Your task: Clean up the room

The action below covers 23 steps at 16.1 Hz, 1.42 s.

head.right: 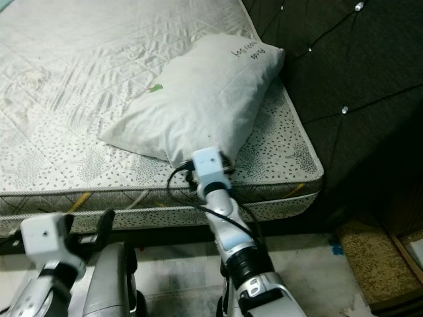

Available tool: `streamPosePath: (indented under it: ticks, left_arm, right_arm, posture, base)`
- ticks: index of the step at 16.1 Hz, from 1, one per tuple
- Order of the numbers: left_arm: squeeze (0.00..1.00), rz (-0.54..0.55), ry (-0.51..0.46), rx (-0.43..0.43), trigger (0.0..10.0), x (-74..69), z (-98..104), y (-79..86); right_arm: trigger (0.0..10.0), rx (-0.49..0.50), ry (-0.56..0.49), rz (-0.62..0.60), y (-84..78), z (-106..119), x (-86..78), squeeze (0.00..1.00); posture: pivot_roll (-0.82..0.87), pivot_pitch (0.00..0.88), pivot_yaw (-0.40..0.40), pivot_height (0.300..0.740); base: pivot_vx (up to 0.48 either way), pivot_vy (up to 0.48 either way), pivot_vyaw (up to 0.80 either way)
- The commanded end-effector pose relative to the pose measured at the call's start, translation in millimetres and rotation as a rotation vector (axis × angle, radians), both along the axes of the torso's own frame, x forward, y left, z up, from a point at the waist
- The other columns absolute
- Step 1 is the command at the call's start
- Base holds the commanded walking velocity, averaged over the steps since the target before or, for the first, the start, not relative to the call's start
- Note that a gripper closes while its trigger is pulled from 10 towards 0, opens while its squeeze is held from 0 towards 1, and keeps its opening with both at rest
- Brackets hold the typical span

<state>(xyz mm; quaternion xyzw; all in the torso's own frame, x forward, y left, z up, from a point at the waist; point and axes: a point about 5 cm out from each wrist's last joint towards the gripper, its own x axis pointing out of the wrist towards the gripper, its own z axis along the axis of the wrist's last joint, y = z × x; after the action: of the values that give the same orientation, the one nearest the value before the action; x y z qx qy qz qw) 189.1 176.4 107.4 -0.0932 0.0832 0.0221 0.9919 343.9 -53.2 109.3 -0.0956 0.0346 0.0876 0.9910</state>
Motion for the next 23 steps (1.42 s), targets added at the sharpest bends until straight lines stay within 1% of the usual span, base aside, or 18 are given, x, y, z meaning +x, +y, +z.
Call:
streamPosePath:
  ticks: [1, 2, 3, 5, 7, 8, 10, 12, 14, 15, 16, 17, 18, 19, 20, 21, 22, 23]
  left_arm:
    - [0.00, -0.031, -0.019, 0.008, 10.0, -3.0, 9, -6.8]
    - [0.00, -0.039, -0.019, 0.006, 10.0, -5.0, 10, -9.1]
    - [0.00, -0.056, -0.014, 0.003, 10.0, -12.6, 13, -15.0]
    - [0.00, -0.056, 0.001, -0.008, 10.0, -17.8, 14, -18.1]
    - [0.00, -0.040, 0.020, -0.018, 10.0, -23.9, 14, -17.1]
    - [0.00, -0.024, 0.040, -0.031, 10.0, -29.0, 14, -16.6]
    - [0.00, -0.014, 0.048, -0.034, 10.0, -32.6, 14, -16.2]
    - [0.00, 0.008, 0.060, -0.043, 10.0, -35.4, 15, -14.5]
    - [0.00, 0.015, 0.065, -0.045, 10.0, -35.7, 15, -14.1]
    - [0.00, 0.019, 0.066, -0.045, 10.0, -35.2, 15, -14.0]
    - [0.00, 0.021, 0.067, -0.046, 10.0, -35.0, 15, -13.9]
    - [0.00, 0.022, 0.067, -0.046, 10.0, -33.8, 15, -13.4]
    - [0.00, 0.023, 0.067, -0.047, 10.0, -33.0, 14, -13.1]
    - [0.00, 0.025, 0.069, -0.050, 10.0, -32.0, 14, -12.9]
    - [0.00, 0.026, 0.069, -0.051, 10.0, -31.6, 14, -12.8]
    - [0.00, 0.027, 0.067, -0.050, 10.0, -30.7, 14, -12.5]
    - [0.00, 0.030, 0.065, -0.049, 10.0, -29.3, 13, -12.0]
    - [0.00, 0.030, 0.063, -0.047, 10.0, -28.3, 13, -11.9]
  right_arm:
    - [10.0, 0.018, -0.019, -0.041, -6.5, 1, 3.1, 0.00]
    - [10.0, 0.014, -0.023, -0.046, -8.2, 1, 4.2, 0.00]
    - [10.0, -0.016, -0.002, -0.062, -12.4, -4, 5.5, 0.00]
    - [10.0, -0.027, 0.061, -0.065, -16.5, -16, 3.1, 0.00]
    - [10.0, -0.030, 0.117, -0.049, -15.5, -28, -2.5, 0.00]
    - [10.0, 0.007, 0.184, -0.041, -12.0, -39, -6.5, 0.00]
    - [0.0, 0.042, 0.188, -0.021, -4.7, -38, -6.1, 0.00]
    - [0.0, 0.078, 0.145, -0.014, 3.0, -27, -1.4, 0.00]
    - [0.0, 0.085, 0.130, -0.018, 4.2, -21, 2.8, 0.00]
    - [3.3, 0.120, 0.116, -0.011, 4.6, -17, 5.1, 0.00]
    - [3.3, 0.138, 0.106, -0.003, 5.2, -15, 6.1, 0.00]
    - [9.2, 0.161, 0.090, -0.006, 5.5, -11, 8.0, 0.00]
    - [9.2, 0.168, 0.076, -0.003, 6.3, -8, 9.2, 0.00]
    - [10.0, 0.188, 0.056, -0.013, 7.5, -4, 11.2, 0.00]
    - [10.0, 0.192, 0.047, -0.019, 7.8, -2, 11.8, 0.00]
    - [10.0, 0.209, 0.016, -0.037, 7.5, 4, 13.8, 0.00]
    - [8.5, 0.236, -0.023, -0.060, 7.0, 12, 16.8, 0.00]
    - [2.7, 0.267, -0.058, -0.063, 8.2, 19, 18.6, 0.00]
  posture:
    - [0.06, 0.214, -0.068, 0.540]
    - [0.06, 0.222, -0.065, 0.540]
    - [0.06, 0.239, -0.064, 0.540]
    - [0.07, 0.257, -0.069, 0.540]
    - [0.07, 0.271, -0.076, 0.540]
    - [0.08, 0.278, -0.079, 0.540]
    - [0.09, 0.286, -0.082, 0.540]
    - [0.09, 0.288, -0.084, 0.540]
    - [0.09, 0.290, -0.086, 0.540]
    - [0.09, 0.286, -0.087, 0.540]
    - [0.09, 0.286, -0.087, 0.540]
    - [0.09, 0.285, -0.085, 0.540]
    - [0.09, 0.285, -0.084, 0.540]
    - [0.09, 0.279, -0.084, 0.540]
    - [0.09, 0.278, -0.084, 0.540]
    - [0.09, 0.277, -0.083, 0.540]
    - [0.09, 0.274, -0.081, 0.540]
    - [0.09, 0.271, -0.080, 0.540]
  base:
    - [0.000, 0.000, 0.00]
    - [0.000, 0.000, 0.00]
    - [0.000, 0.000, 0.00]
    - [0.000, 0.000, 0.00]
    - [0.000, 0.000, 0.00]
    - [0.000, 0.000, 0.00]
    - [0.000, 0.000, 0.00]
    - [0.000, 0.000, 0.00]
    - [0.000, 0.000, 0.00]
    - [0.000, 0.000, 0.00]
    - [0.000, 0.000, 0.00]
    - [0.000, 0.000, 0.00]
    - [0.000, 0.000, 0.00]
    - [0.000, 0.000, 0.00]
    - [0.000, 0.000, 0.00]
    - [0.000, 0.000, 0.00]
    - [0.000, 0.000, 0.00]
    - [0.000, 0.000, 0.00]
